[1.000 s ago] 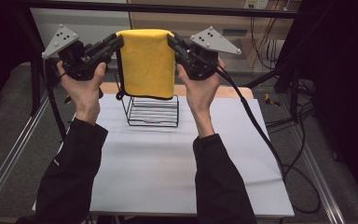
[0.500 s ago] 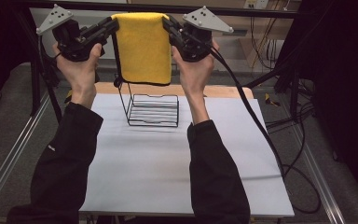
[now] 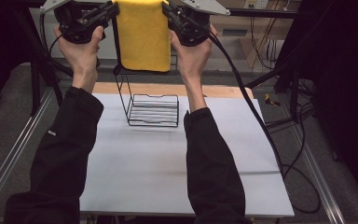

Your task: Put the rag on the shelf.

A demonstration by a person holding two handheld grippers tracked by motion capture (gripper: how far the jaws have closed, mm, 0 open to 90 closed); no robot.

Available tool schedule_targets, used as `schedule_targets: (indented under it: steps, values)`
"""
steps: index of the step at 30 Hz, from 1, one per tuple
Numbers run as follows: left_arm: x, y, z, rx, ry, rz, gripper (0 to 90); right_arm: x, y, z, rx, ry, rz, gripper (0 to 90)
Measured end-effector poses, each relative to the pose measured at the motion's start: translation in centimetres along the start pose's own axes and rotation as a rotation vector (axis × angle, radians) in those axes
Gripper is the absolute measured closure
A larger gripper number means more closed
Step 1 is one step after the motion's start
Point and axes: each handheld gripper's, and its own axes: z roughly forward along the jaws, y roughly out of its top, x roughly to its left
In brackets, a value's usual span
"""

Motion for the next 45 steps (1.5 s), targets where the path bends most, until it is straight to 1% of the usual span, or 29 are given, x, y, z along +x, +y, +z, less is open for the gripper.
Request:
schedule_targets:
  steps: [2,6,9,11,12,13,16,18,19,20,22,24,25,27,31,35,37,38,39,45]
  values:
    - [0.3,-0.1,0.5,0.004,0.010,0.012,79.6,-0.2,-0.2,0.3,0.007,0.000,-0.002,84.4]
    - [0.7,0.0,1.6,0.019,0.016,0.040,79.6,-0.6,-0.5,1.1,0.015,-0.013,0.002,84.4]
    - [1.1,-0.3,2.2,0.018,0.008,0.033,79.6,-0.9,-0.7,1.4,0.016,-0.017,-0.012,84.4]
    - [1.3,-0.7,2.5,0.034,0.011,0.039,79.6,-1.0,-0.9,1.6,0.024,-0.020,-0.022,84.4]
    - [1.4,-1.0,2.6,0.041,0.012,0.040,79.6,-1.1,-1.2,1.8,0.039,-0.023,-0.030,84.4]
    - [1.4,-1.3,2.6,0.042,0.009,0.039,79.6,-1.1,-1.2,1.8,0.039,-0.023,-0.030,84.4]
    - [1.6,-2.5,2.4,0.045,-0.007,0.030,79.6,-1.2,-2.0,1.9,0.061,-0.019,-0.028,84.4]
    - [1.7,-3.3,2.1,0.056,-0.011,0.032,79.6,-1.2,-3.0,1.7,0.078,-0.004,-0.019,84.4]
    - [1.7,-3.7,2.0,0.063,-0.014,0.030,79.6,-1.2,-3.0,1.7,0.078,-0.004,-0.019,84.4]
    - [1.8,-4.1,2.0,0.071,-0.014,0.028,79.5,-1.1,-3.6,1.8,0.095,0.000,-0.025,84.3]
    - [1.8,-4.7,1.8,0.080,-0.014,0.024,79.5,-1.1,-3.9,1.8,0.102,0.003,-0.026,84.3]
    - [1.9,-5.2,1.4,0.078,-0.021,0.015,79.5,-1.0,-4.4,1.7,0.107,0.011,-0.021,84.3]
    - [1.9,-5.4,1.2,0.080,-0.024,0.013,79.5,-0.9,-4.8,1.5,0.113,0.023,-0.024,84.3]
    - [1.9,-5.9,0.8,0.083,-0.035,0.011,79.5,-0.8,-5.0,1.4,0.117,0.026,-0.024,84.3]
    - [1.8,-6.8,0.0,0.091,-0.048,0.009,79.4,-0.5,-5.6,0.9,0.129,0.051,-0.012,84.3]
    - [1.6,-7.7,-0.5,0.117,-0.047,0.028,79.4,-0.2,-6.4,0.5,0.154,0.055,-0.028,84.2]
    - [1.5,-8.1,-0.7,0.120,-0.053,0.023,79.4,-0.1,-6.7,0.2,0.159,0.062,-0.027,84.2]
    - [1.4,-8.2,-0.8,0.118,-0.052,0.038,79.3,-0.1,-6.9,0.1,0.161,0.064,-0.025,84.2]
    - [1.3,-8.3,-0.9,0.132,-0.053,0.035,79.4,0.0,-7.0,-0.1,0.160,0.068,-0.025,84.2]
    - [1.0,-8.7,-1.4,0.142,-0.057,0.043,79.3,0.1,-7.5,-0.7,0.173,0.083,-0.026,84.1]
